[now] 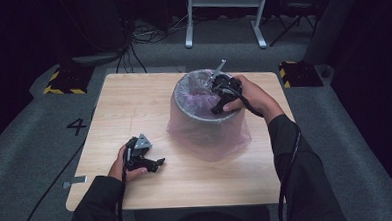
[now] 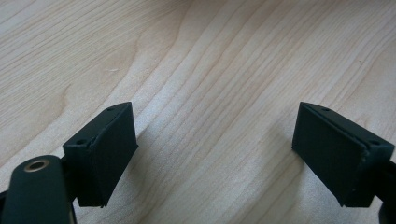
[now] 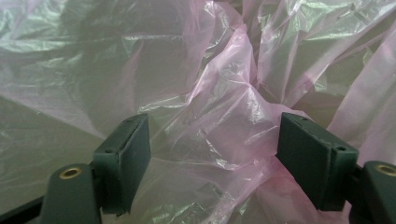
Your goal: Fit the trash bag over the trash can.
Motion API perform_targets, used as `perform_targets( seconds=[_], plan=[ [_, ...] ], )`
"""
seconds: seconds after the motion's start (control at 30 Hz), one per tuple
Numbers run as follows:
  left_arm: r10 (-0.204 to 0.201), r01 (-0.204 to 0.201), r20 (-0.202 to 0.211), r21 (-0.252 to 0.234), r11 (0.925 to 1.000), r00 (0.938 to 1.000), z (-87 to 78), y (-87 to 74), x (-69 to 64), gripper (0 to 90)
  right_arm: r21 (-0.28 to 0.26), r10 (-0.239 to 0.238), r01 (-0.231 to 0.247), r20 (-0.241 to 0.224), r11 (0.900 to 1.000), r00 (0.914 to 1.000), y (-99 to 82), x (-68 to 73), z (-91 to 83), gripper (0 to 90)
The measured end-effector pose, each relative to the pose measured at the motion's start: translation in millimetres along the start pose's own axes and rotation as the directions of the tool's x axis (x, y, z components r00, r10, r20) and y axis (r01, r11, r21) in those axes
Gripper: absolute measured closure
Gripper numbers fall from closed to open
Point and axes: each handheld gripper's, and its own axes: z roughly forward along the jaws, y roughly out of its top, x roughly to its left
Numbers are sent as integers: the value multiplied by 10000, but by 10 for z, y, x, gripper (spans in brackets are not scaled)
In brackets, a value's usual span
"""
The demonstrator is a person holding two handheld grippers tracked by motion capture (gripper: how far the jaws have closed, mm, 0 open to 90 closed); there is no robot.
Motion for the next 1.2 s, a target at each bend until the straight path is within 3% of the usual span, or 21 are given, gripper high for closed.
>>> perform_targets(
  seconds=[0.17,0.3,0.43,0.53,0.63,0.7,0.93,1.07,1.2],
  plan=[
    [-1,1,1,-2,10000,10000,0,0,0,136,-247,-10,13,103,9997,9999,-12,16,-24,267],
    [0,0,3,0,10000,10000,0,0,0,136,-875,301,-280,230,9958,9993,-47,18,-87,267],
    [3,-3,3,2,10000,10000,0,0,1,136,-1665,498,-447,266,9850,9984,-125,20,-167,261],
    [5,-5,2,4,10000,10000,0,0,1,136,-2306,772,-666,373,9708,9963,-191,1,-221,262],
    [3,-3,2,2,10000,10000,0,0,1,136,-2982,1056,-876,447,9505,9934,-268,5,-280,261],
    [7,-7,2,4,10000,10000,0,0,1,136,-3497,1222,-985,463,9317,9914,-324,13,-336,261],
    [7,-7,2,4,10000,10000,0,0,1,136,-5067,2041,-1557,410,8479,9781,-601,63,-607,261],
    [5,-5,2,3,10000,10000,0,0,1,136,-5490,2327,-1608,634,8202,9705,-782,123,-707,250],
    [5,-5,2,7,10000,10000,1,1,1,135,-5671,2391,-1616,644,8076,9689,-964,198,-761,233]
  ],
)
